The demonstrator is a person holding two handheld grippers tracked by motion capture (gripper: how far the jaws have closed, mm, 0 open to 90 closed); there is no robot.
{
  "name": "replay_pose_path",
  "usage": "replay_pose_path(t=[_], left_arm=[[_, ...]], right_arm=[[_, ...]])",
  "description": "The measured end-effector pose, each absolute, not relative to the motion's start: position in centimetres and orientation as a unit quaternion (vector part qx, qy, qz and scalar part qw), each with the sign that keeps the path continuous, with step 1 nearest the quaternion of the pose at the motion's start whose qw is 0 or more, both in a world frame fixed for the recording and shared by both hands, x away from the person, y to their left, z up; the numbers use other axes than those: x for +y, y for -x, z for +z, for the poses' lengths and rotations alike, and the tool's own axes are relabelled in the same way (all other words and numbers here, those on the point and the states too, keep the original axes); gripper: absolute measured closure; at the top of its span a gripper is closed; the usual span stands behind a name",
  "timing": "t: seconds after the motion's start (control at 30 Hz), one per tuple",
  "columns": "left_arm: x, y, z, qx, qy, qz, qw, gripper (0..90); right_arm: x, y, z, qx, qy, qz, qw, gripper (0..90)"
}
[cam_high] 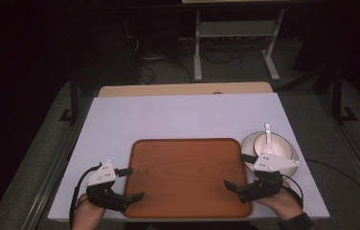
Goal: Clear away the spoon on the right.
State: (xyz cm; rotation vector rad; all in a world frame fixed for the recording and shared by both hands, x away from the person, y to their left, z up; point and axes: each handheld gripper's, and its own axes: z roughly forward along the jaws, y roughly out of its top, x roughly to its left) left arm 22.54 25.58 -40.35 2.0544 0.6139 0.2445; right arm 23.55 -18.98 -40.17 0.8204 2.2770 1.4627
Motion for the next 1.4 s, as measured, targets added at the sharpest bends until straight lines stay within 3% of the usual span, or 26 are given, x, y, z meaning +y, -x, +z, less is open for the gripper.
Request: replay_pose_path(t=[1.4], left_arm=[[26.5,-22.3,-40.1,0.258,-0.833,0.106,0.478,13.1]], right_arm=[[-19.8,-25.5,-38.1,0.789,-0.299,0.5,0.195,0.0]])
